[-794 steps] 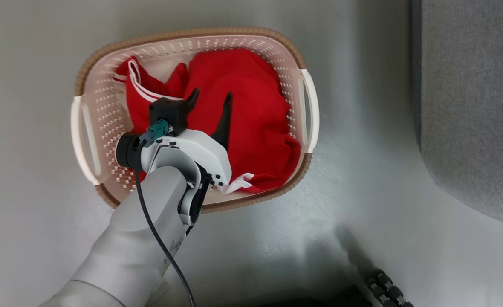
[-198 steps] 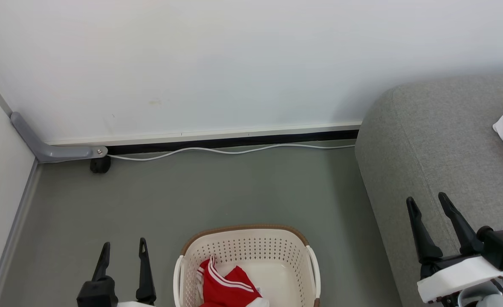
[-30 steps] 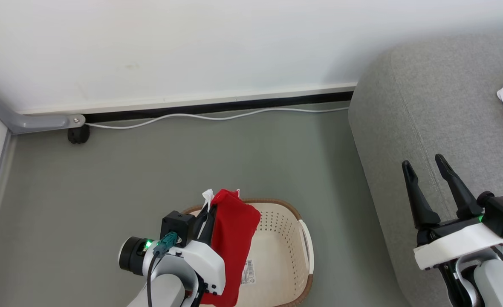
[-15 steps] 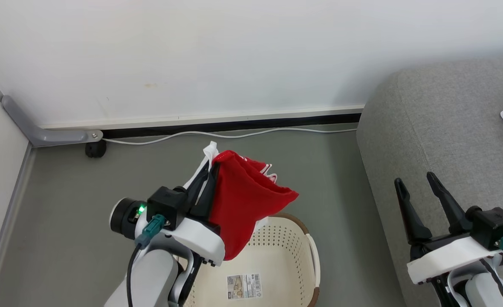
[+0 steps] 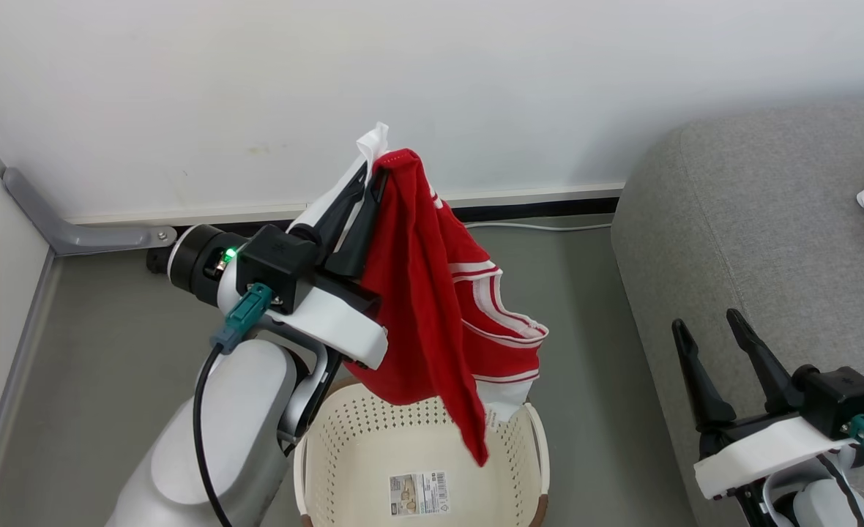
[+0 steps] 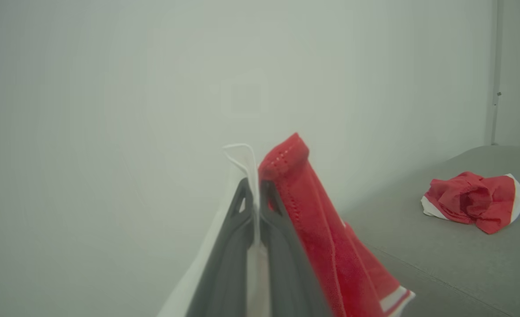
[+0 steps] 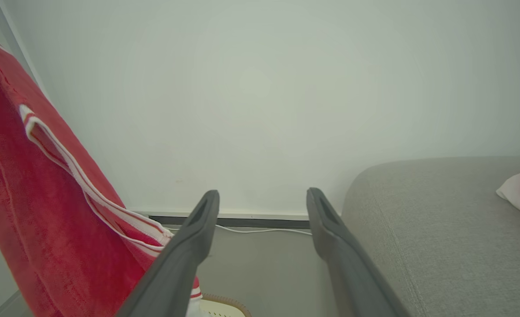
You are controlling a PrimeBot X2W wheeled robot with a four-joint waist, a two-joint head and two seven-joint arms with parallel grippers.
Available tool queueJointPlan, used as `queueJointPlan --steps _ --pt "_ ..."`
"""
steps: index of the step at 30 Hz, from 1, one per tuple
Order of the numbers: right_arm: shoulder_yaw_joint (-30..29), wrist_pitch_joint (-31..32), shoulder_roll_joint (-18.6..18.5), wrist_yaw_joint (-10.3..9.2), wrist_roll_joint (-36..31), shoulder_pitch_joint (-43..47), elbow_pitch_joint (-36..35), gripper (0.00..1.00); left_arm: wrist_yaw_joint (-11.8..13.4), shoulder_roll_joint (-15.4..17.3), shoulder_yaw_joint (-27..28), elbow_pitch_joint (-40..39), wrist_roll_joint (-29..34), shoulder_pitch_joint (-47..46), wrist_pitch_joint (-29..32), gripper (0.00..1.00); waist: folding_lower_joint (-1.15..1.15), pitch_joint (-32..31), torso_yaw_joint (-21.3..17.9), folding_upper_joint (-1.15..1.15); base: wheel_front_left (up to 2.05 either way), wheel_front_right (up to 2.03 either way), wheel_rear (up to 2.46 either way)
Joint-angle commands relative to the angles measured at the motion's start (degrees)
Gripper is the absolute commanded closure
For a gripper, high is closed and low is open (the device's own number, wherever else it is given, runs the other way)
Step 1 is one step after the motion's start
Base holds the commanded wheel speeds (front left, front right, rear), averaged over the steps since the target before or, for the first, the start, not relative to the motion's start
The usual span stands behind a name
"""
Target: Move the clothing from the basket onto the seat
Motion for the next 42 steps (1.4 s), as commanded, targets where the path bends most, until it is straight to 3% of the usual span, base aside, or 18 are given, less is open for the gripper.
queueJointPlan --steps 1,20,31,34,42 --pt "1.25 -0.34 -0.28 0.00 0.00 -0.30 -1.16 0.00 -0.12 1.27 2.12 -1.98 0.08 -3.47 0.36 1.00 0.00 0.05 -0.04 0.00 0.00 0.00 0.00" --pt "5.35 -0.34 -1.21 0.00 0.15 -2.61 -2.73 0.00 0.33 0.17 1.32 -2.54 -0.82 -4.90 0.13 1.00 0.00 0.64 -0.24 0.00 0.00 0.00 0.00" --pt "19.50 -0.34 -8.06 0.00 1.97 -11.51 -4.22 0.00 0.16 -0.96 -0.36 -2.40 -0.80 -5.13 -0.59 1.00 0.00 1.12 1.12 0.00 0.00 0.00 0.00" --pt "26.56 -0.34 -11.11 0.00 3.34 -16.31 -1.88 0.00 -0.13 -1.53 -1.40 -2.36 -0.71 -5.36 -0.78 1.00 0.00 1.30 2.00 0.00 0.00 0.00 0.00" --pt "37.27 -0.34 -12.35 0.00 7.29 -24.43 4.25 0.00 -0.90 -3.14 -4.18 -1.56 -0.74 -6.37 -0.97 1.00 0.00 1.36 4.24 0.00 0.00 0.00 0.00"
